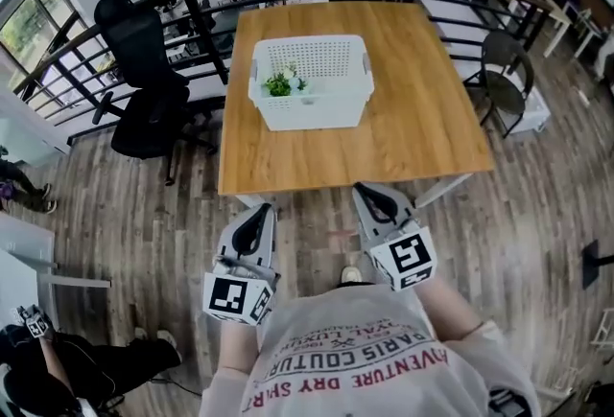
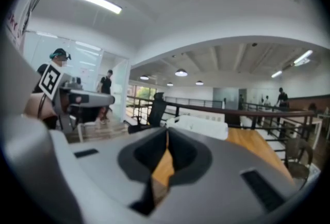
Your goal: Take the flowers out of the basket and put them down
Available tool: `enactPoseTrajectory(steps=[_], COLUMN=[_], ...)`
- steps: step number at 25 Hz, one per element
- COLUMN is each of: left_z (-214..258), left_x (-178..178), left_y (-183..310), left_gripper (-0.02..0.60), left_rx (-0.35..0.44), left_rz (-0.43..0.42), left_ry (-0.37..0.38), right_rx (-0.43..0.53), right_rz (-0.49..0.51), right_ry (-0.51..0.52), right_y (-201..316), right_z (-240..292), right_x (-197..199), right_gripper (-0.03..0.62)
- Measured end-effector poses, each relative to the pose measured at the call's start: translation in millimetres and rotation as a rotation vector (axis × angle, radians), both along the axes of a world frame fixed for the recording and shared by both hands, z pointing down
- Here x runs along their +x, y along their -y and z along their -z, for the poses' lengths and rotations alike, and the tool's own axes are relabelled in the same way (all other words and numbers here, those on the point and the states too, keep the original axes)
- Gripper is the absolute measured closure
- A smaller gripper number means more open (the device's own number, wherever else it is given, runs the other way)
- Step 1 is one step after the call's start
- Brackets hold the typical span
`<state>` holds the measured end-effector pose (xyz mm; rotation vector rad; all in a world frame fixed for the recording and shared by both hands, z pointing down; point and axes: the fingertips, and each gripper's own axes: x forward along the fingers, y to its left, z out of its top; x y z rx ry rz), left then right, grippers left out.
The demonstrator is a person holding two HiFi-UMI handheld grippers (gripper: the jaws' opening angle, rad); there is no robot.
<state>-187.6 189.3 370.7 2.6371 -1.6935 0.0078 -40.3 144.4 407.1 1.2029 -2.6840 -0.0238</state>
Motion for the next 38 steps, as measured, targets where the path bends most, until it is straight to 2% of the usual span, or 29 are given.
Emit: enactPoseTrajectory(steps=[5,9,14,21,27,34,38], left_z=[-0.7,-9.7,-15.2,-3.7,2.4,-7.4,-12.2], left_x=[29.6,30.8,8.2,-47.0,-83.0,-98.7,-97.9], left_y=[56.6,91.1,154.4,249.9,304.5,334.2,344.0], left_gripper=[0.566,0.566,0.566,0.566,0.566,0.566,0.566], left_rx=[-0.017,-0.041,-0.063,-0.03,-0.049,-0.084,-0.098], left_rz=[0.021,0.028,0.028,-0.013,-0.014,0.09,0.138], left_ry=[-0.013,0.002,-0.013,-0.013,-0.004,-0.051,-0.066], right_rx=[-0.014,-0.037,-0.062,-0.045,-0.07,-0.167,-0.231], right_rz=[0.032,0.029,0.024,0.007,0.019,0.132,0.285], right_ry=[-0.009,-0.001,-0.006,-0.009,-0.014,-0.059,-0.126], right_y=[60.5,100.1,162.3,250.9,306.2,346.2,359.1], right_z=[-0.5,-7.7,-11.1,3.1,9.0,-9.7,-28.9], right_x=[24.5,28.6,8.9,-45.3,-78.0,-94.5,-109.2], right_gripper=[0.563,0.563,0.563,0.562,0.563,0.562,0.562])
